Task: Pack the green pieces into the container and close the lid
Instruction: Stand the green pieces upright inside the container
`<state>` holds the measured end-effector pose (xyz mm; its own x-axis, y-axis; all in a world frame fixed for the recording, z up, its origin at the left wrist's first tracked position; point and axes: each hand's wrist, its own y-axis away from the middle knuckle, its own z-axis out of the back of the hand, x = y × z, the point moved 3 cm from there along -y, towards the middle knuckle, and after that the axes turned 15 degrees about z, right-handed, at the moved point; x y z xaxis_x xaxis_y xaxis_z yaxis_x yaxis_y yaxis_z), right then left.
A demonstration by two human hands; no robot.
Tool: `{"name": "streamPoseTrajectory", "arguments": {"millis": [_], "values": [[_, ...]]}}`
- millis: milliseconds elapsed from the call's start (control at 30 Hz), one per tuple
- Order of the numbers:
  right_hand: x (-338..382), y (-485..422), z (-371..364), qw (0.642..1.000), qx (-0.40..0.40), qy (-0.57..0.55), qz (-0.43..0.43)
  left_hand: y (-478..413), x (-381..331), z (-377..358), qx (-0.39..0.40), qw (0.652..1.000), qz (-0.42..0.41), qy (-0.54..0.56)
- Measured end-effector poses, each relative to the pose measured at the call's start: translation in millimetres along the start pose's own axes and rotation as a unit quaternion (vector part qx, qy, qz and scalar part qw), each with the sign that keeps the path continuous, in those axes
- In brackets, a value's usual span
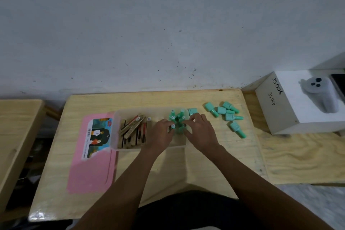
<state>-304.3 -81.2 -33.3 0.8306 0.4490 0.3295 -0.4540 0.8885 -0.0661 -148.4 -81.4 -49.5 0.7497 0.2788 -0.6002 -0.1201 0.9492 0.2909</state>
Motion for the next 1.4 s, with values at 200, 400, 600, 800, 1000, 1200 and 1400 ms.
{"name": "streamPoseTrajectory", "arguments": {"millis": [200,400,600,800,1000,1200,1400], "values": [[-10,-12,11,0.998,-0.059,-0.005,-0.033,-6,2,-7,-0.005,1.000,0.015,0.006],[-6,-33,13,0.997,0.009,0.040,-0.058,-6,6,-7,-0.013,0.999,0.021,0.034],[-2,-40,8,0.995,0.047,0.080,-0.027,-6,11,-10,-0.025,0.998,0.024,0.044],[-7,-38,11,0.998,0.029,0.056,-0.017,-6,13,-11,-0.025,0.997,0.025,0.065],[-11,-45,18,0.989,0.083,0.119,0.029,-4,12,-9,-0.025,0.997,0.013,0.070],[-6,-50,18,0.975,0.105,0.161,0.109,-3,13,-9,-0.026,0.997,0.008,0.066],[-8,-49,20,0.964,0.126,0.149,0.181,-4,13,-9,-0.024,0.998,0.015,0.059]]}}
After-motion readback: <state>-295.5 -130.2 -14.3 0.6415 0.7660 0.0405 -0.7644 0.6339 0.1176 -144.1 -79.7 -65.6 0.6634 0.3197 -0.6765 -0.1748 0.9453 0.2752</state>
